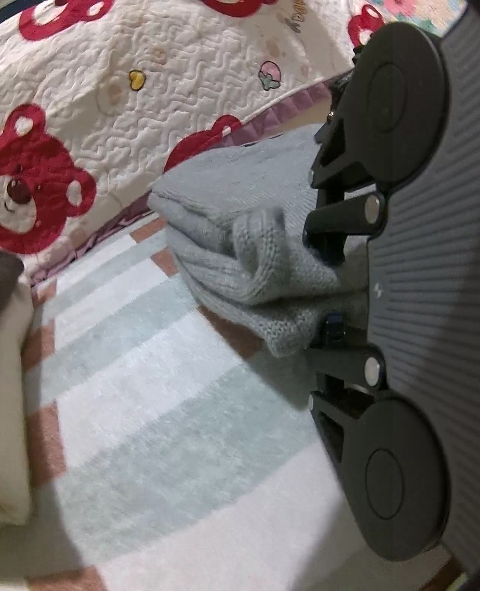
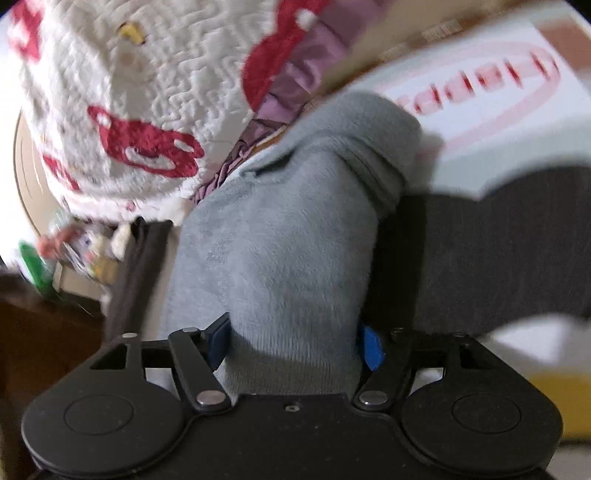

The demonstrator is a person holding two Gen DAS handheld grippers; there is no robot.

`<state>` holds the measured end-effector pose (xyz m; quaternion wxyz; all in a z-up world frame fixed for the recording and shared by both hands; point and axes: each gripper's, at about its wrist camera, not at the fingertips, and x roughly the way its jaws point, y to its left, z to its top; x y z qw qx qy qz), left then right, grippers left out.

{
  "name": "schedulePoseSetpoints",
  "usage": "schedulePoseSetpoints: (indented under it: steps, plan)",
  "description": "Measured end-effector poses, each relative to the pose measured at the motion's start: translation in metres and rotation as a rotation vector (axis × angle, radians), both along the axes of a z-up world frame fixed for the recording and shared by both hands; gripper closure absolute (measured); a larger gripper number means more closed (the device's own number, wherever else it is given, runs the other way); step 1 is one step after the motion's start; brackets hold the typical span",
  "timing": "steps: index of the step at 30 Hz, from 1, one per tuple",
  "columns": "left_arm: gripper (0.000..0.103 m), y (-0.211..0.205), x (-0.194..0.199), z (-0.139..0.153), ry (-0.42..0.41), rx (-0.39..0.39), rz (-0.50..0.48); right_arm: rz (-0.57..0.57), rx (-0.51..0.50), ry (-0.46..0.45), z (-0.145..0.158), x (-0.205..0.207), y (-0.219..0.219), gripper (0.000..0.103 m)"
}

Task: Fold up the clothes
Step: 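Grip the folded grey sweater bundle firmly with both grippers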

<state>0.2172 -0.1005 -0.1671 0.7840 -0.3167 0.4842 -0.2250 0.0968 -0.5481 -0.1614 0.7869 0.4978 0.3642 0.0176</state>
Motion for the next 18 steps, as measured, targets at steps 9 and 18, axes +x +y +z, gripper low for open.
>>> schedulePoseSetpoints:
  steps: [9,18]
  plan:
    - [0.075,0.000,0.011,-0.009,0.036,-0.037,0.019,0.011,0.046,-0.002,-0.011,0.005,0.004,0.022]
    - [0.084,-0.012,0.013,0.006,-0.082,0.045,-0.015,-0.015,0.028,-0.076,0.007,0.039,0.017,0.042]
